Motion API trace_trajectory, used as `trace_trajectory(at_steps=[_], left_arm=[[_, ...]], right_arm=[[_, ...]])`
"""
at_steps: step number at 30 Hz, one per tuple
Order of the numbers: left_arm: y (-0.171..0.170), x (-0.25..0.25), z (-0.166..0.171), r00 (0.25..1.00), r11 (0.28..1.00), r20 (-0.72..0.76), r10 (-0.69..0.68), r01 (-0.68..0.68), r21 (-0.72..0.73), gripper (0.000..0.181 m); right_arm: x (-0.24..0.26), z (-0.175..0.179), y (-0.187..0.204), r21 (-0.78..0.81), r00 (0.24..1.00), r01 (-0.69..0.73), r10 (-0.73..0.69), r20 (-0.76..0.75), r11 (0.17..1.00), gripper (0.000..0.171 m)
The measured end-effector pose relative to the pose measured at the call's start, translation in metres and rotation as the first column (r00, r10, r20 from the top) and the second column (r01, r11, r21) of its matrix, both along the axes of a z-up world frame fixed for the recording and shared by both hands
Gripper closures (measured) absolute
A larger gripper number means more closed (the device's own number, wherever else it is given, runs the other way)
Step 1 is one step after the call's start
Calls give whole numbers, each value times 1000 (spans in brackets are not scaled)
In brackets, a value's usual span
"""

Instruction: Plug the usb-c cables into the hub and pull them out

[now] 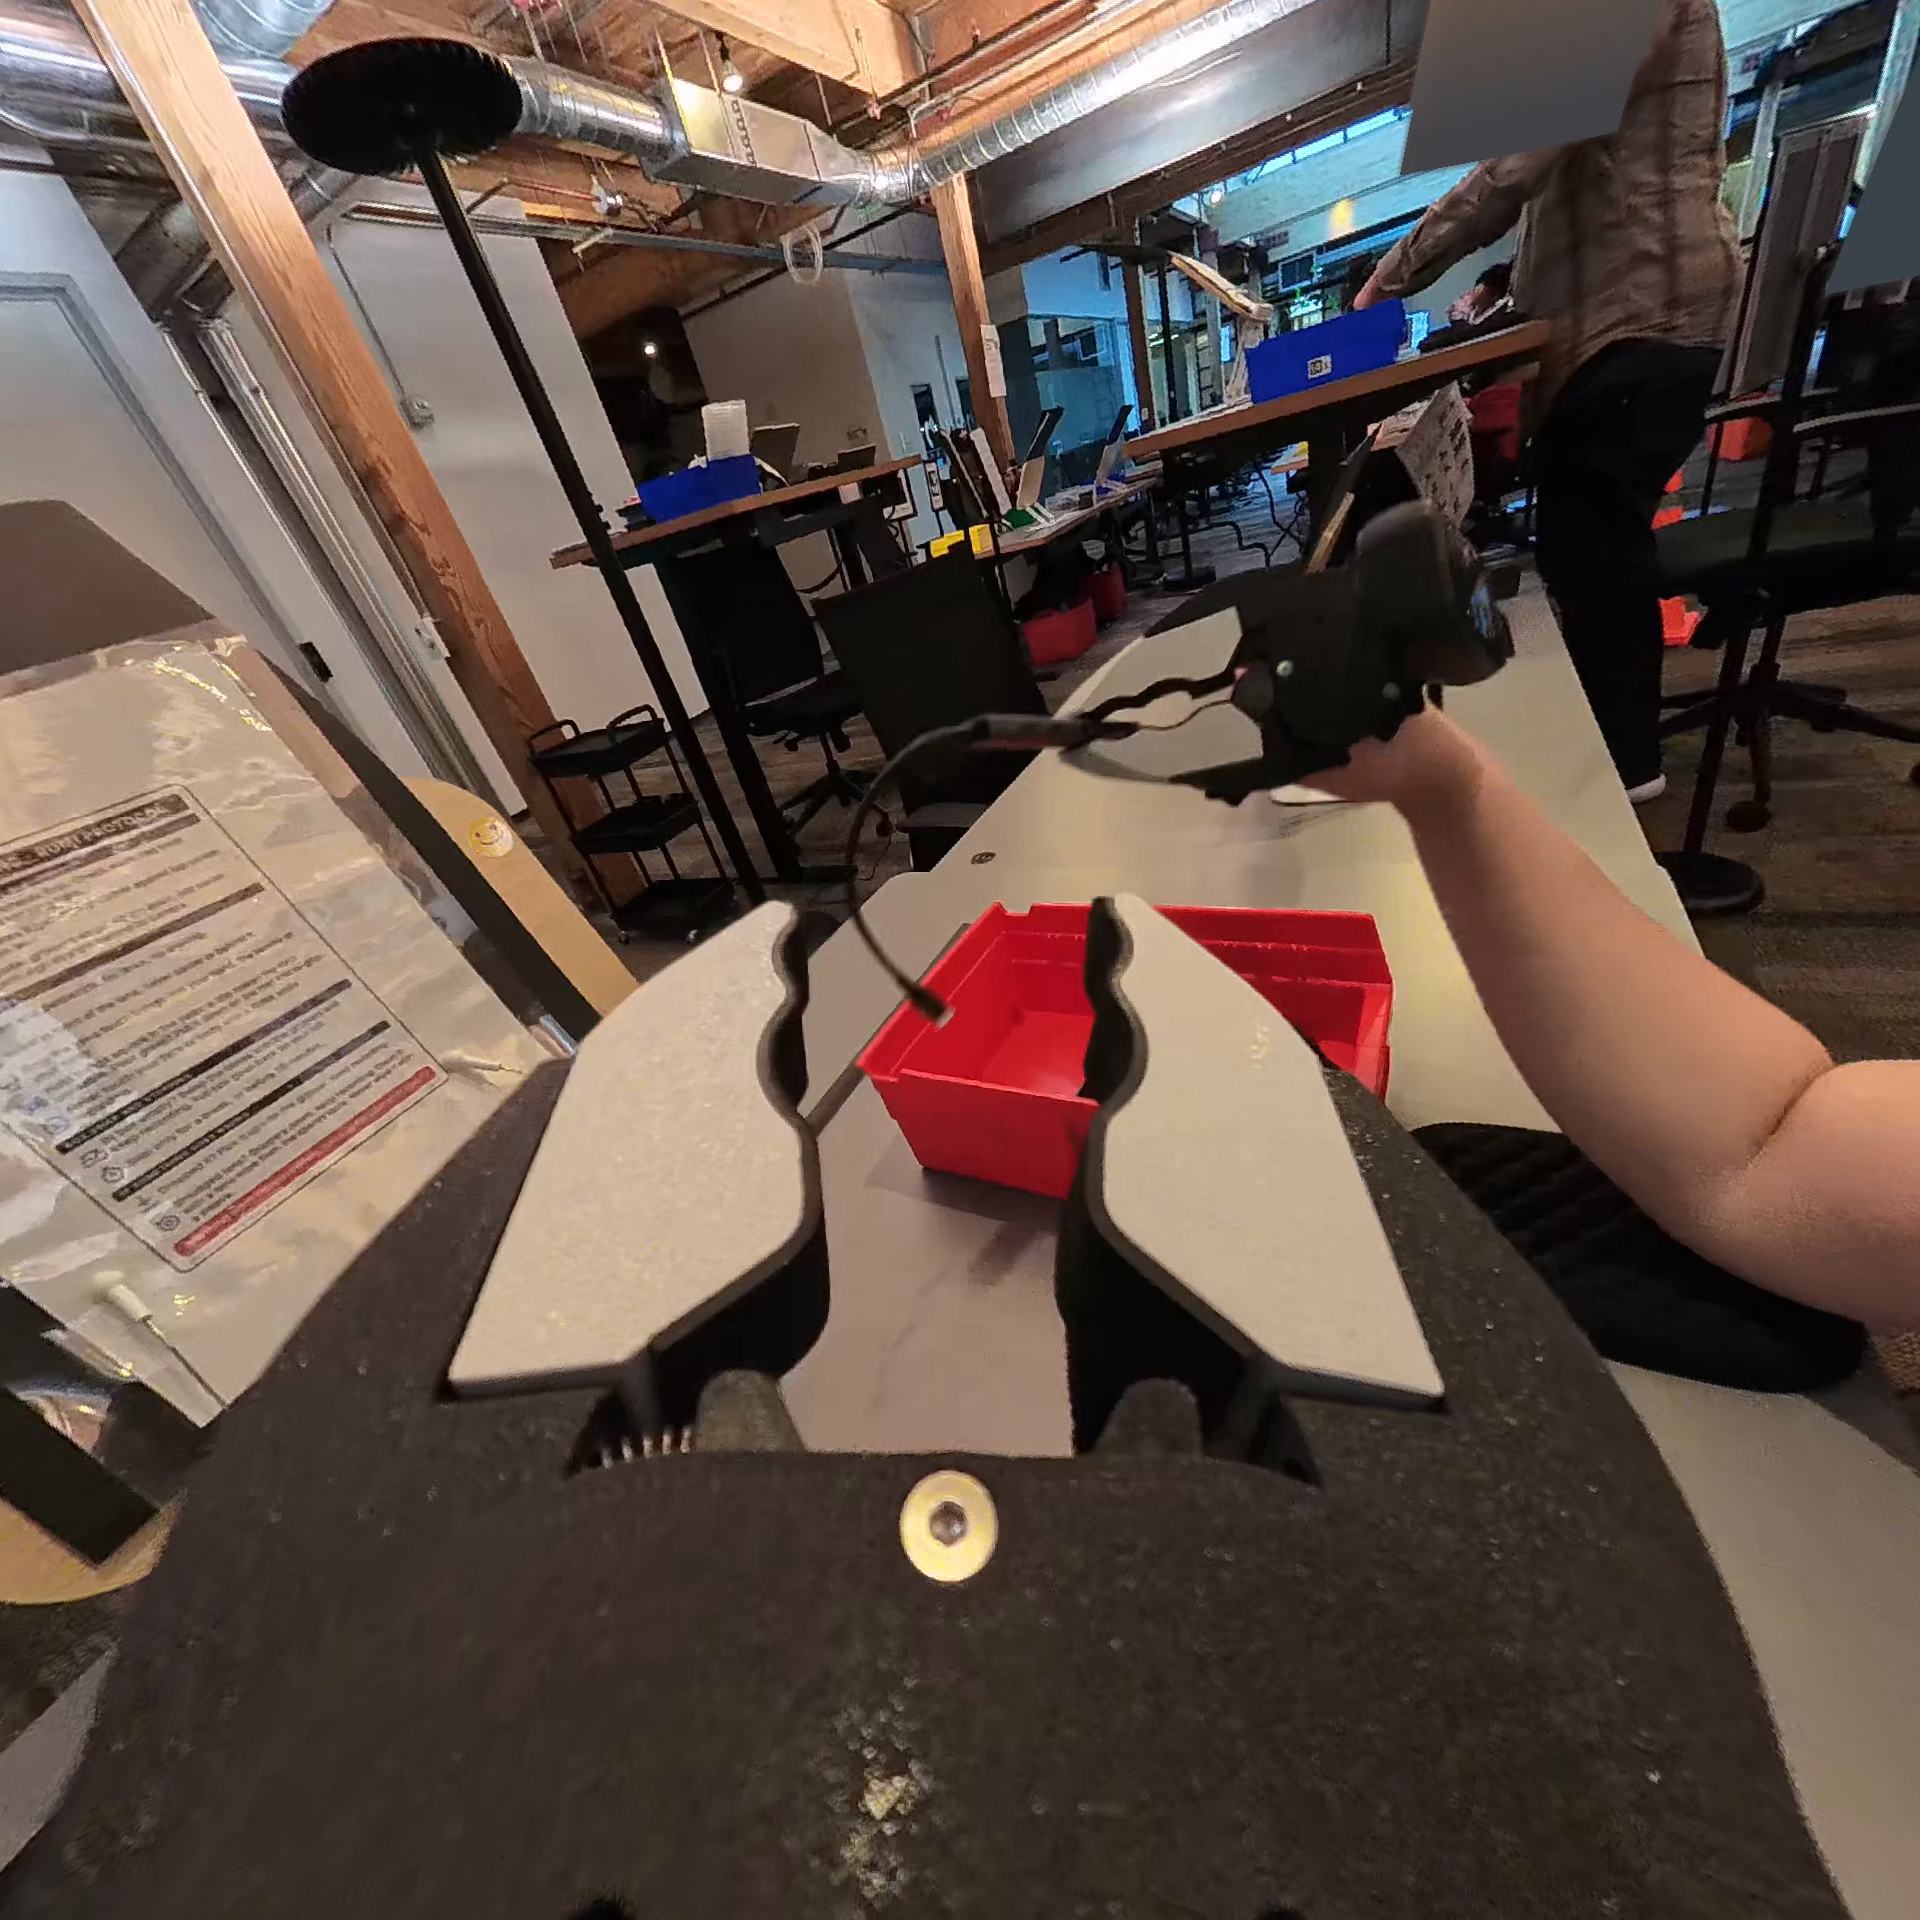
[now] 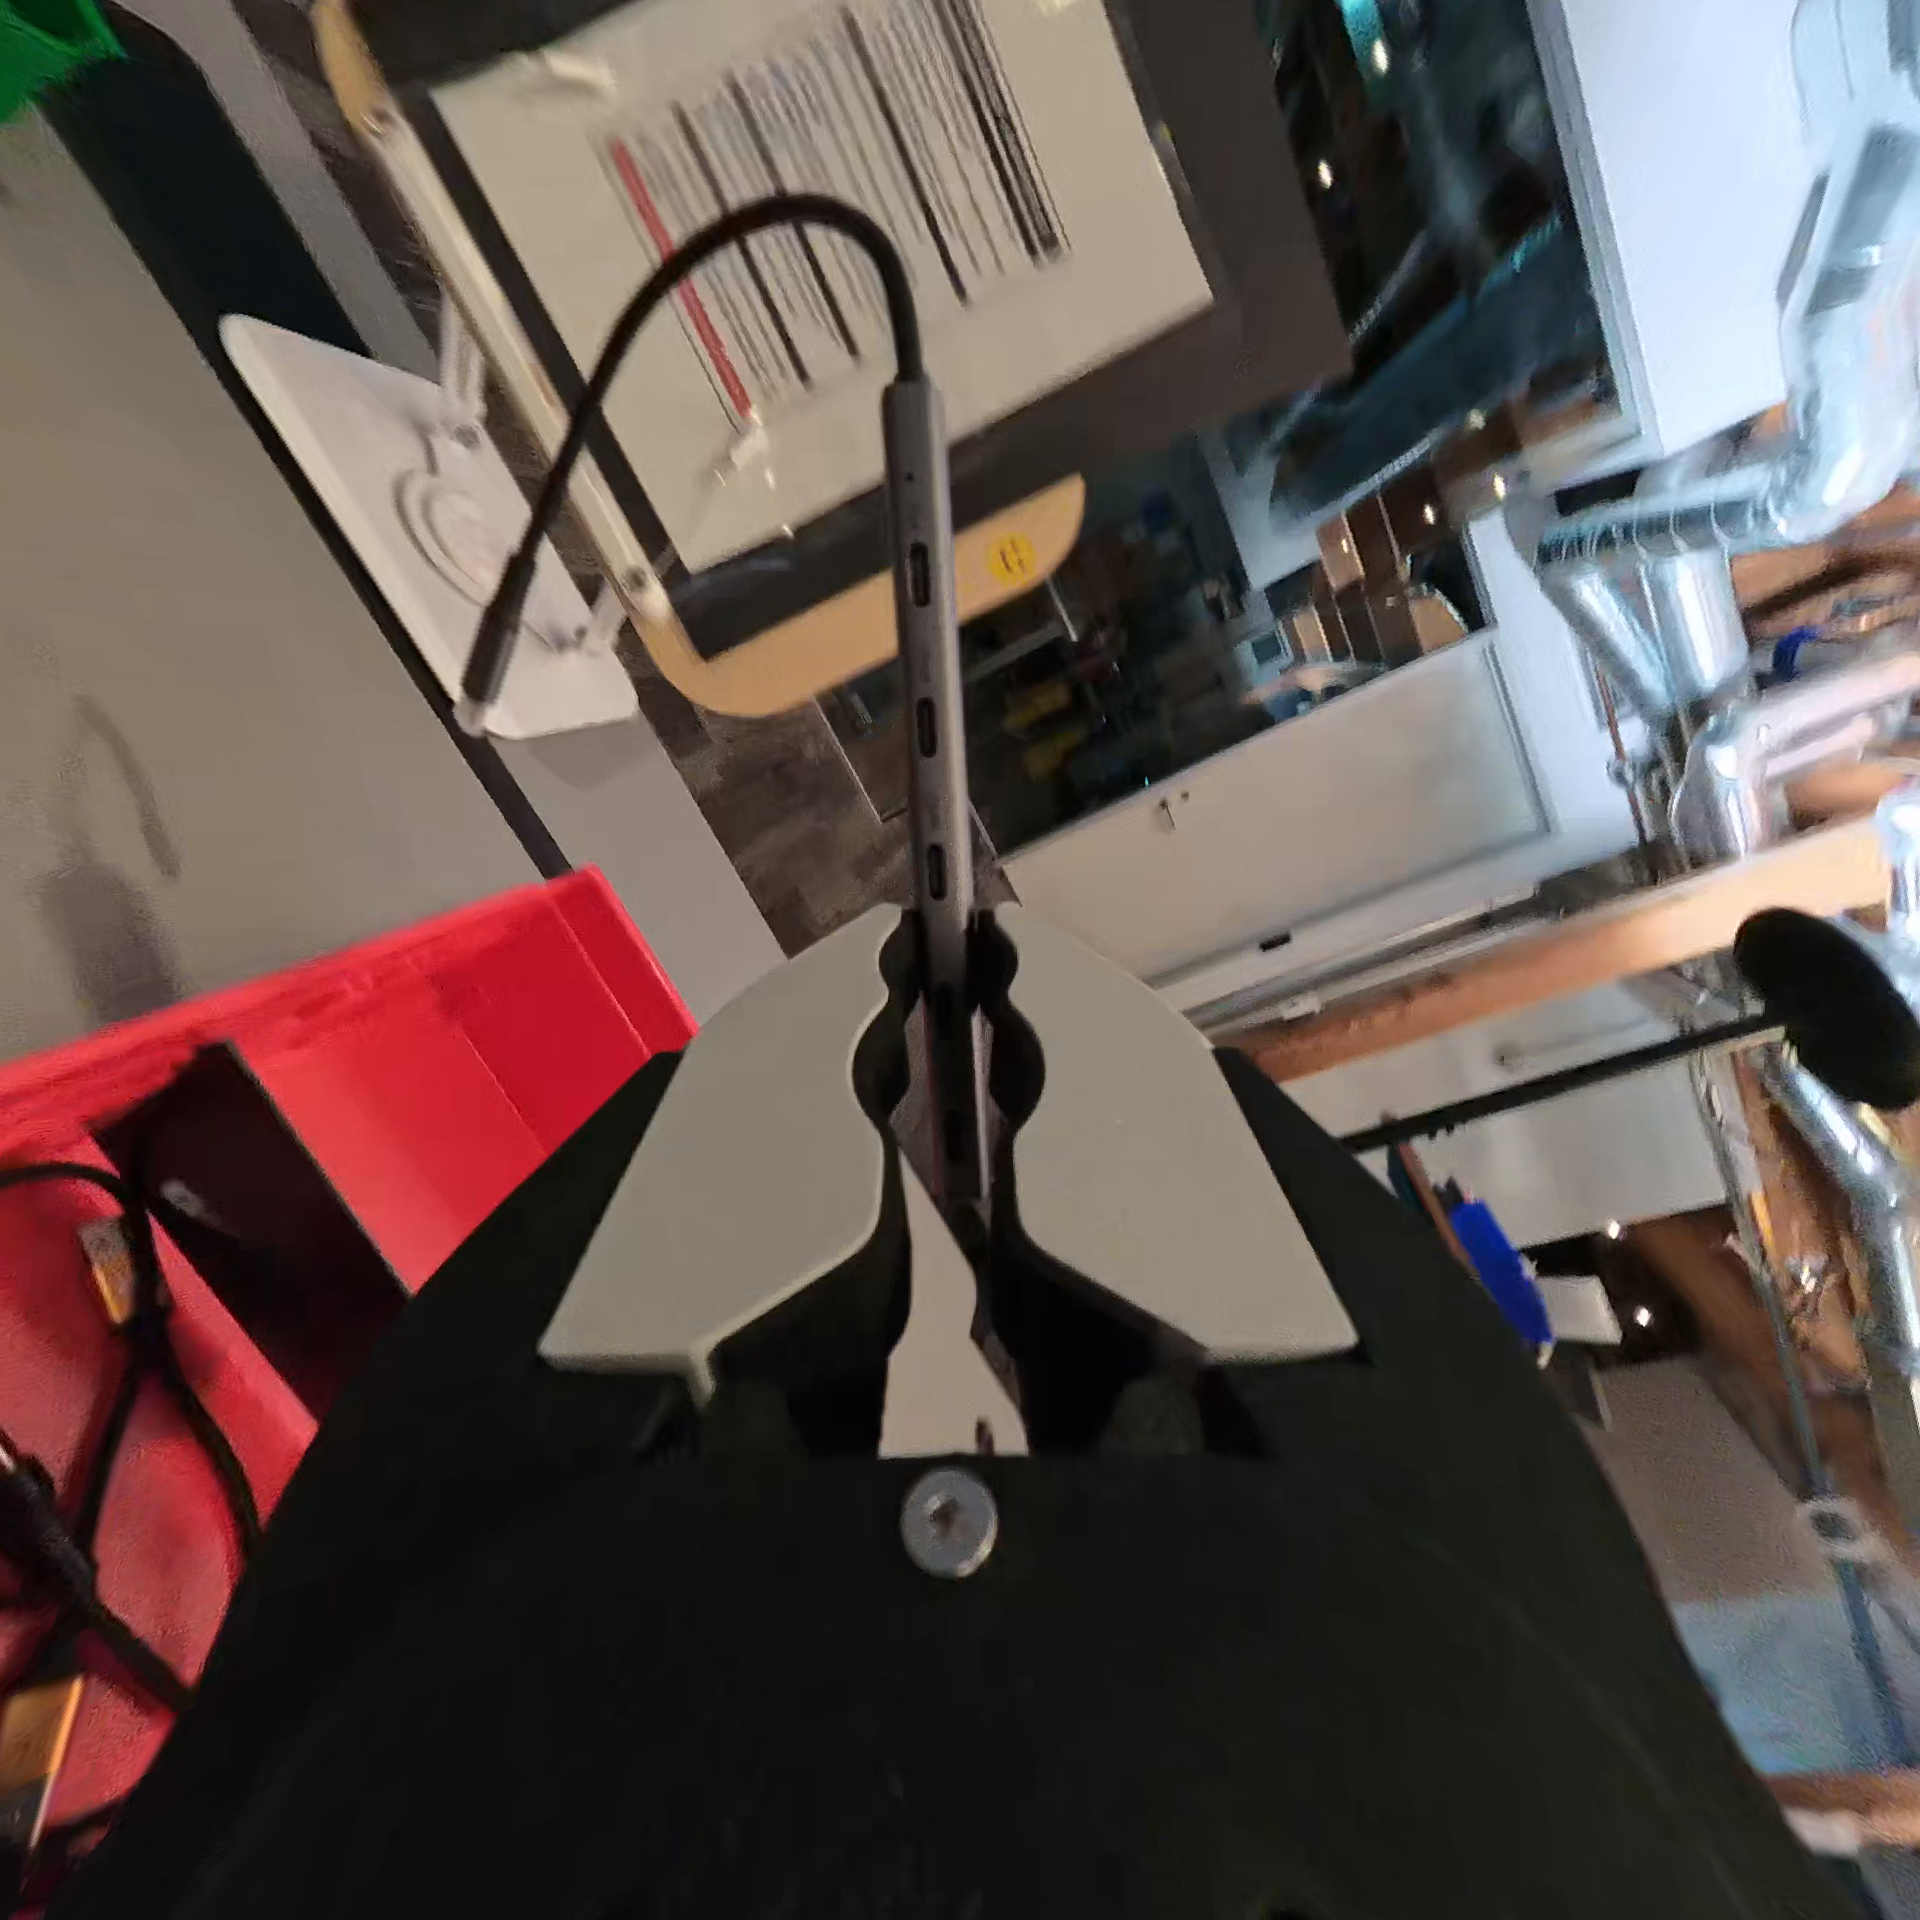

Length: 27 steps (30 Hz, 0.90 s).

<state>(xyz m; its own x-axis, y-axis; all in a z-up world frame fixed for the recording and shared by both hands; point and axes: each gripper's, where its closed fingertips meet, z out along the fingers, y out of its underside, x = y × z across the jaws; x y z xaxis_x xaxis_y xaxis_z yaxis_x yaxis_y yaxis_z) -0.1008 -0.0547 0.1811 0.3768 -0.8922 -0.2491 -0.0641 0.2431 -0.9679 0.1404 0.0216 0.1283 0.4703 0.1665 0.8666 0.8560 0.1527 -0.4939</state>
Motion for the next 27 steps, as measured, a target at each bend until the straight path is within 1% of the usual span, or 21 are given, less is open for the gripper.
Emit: trace_trajectory(at_steps=[3,5,7,11,14,16,19,22,25,26,27], left_arm=[[2,0,0,1000,1000,10,1,-1,-2,131],[2,2,-2,1000,1000,0,-4,4,-13,131],[3,4,-5,1000,1000,-17,-2,2,-15,131],[4,7,-7,1000,1000,-26,1,-1,-14,131],[4,7,-8,1000,1000,-29,5,-5,-12,131],[5,7,-9,999,1000,-34,12,-12,-7,131],[5,6,-8,999,1000,-33,17,-17,-3,132],[5,5,-8,999,1000,-33,20,-20,0,132],[5,4,-7,999,1000,-37,23,-23,3,133],[5,3,-7,999,1000,-38,25,-25,6,133],[5,2,-7,999,1000,-39,28,-28,10,133]], right_arm=[[42,-1,-7,-9,993,28,-29,-116,1000,160],[56,0,-14,-5,986,19,-19,-164,1000,160],[62,-6,-21,-48,982,-15,6,-190,999,160],[72,-17,-26,-113,978,-14,-10,-208,993,160],[71,-22,-22,-135,983,2,-27,-184,991,160],[71,-31,-17,-183,984,12,-45,-175,983,160],[78,-70,-6,-370,983,40,-104,-153,928,160],[90,-120,15,-526,982,144,-188,-31,838,160],[88,-170,40,-647,976,192,-211,50,738,159],[84,-183,50,-663,976,194,-208,59,723,159],[75,-197,57,-690,983,162,-179,48,706,160]])
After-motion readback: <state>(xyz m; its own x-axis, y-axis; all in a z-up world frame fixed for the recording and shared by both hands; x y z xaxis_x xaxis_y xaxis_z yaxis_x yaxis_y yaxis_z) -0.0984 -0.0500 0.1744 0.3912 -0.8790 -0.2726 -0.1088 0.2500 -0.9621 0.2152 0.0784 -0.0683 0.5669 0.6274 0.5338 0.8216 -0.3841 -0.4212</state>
